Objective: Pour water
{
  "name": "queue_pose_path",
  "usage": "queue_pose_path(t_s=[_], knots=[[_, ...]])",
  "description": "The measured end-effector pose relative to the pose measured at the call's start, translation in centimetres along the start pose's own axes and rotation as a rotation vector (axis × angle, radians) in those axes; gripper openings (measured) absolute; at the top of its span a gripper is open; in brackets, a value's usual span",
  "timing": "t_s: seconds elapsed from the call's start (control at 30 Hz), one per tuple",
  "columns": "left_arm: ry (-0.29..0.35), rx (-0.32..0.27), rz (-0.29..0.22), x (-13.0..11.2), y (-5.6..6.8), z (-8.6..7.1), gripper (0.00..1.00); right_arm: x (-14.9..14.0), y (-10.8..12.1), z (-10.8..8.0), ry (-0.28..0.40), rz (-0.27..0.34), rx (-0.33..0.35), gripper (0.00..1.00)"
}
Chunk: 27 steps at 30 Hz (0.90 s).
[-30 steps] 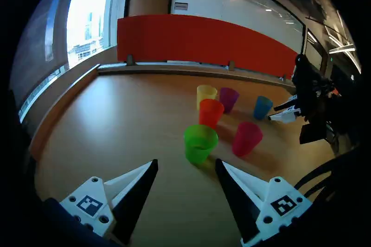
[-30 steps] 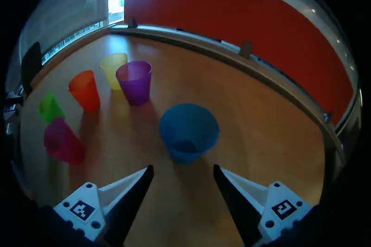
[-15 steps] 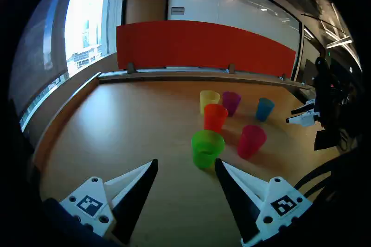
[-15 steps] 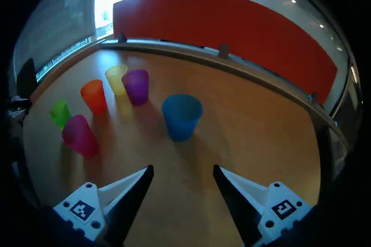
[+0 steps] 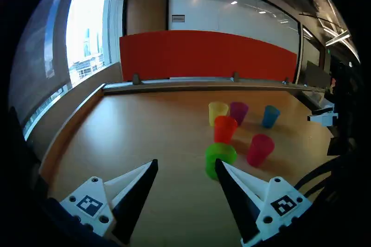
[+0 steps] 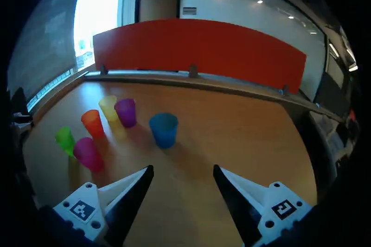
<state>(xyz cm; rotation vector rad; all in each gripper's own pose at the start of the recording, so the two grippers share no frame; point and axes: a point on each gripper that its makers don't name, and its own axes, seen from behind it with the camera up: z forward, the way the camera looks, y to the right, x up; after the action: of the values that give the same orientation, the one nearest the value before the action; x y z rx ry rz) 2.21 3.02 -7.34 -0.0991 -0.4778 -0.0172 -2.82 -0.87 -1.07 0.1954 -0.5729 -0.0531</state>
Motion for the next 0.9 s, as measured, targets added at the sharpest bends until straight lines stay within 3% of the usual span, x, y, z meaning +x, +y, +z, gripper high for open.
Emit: queue_pose_path(t_s=[0.27, 0.67, 0.9], knots=[[0.036, 0.017, -0.009, 1.8, -1.5, 0.0, 0.91, 2.0, 1.2, -3.0, 0.110, 0.053, -0.065, 1.00], [0.127, 0.031, -0.008, 5.7, -2.8, 0.1, 0.91, 6.1, 2.1, -6.4, 0.290, 0.040, -0.152, 0.99], [0.181, 0.026, -0.013, 7.7, -2.7, 0.0, 0.91, 8.2, 2.2, -7.5, 0.364, 0.031, -0.185, 1.00]])
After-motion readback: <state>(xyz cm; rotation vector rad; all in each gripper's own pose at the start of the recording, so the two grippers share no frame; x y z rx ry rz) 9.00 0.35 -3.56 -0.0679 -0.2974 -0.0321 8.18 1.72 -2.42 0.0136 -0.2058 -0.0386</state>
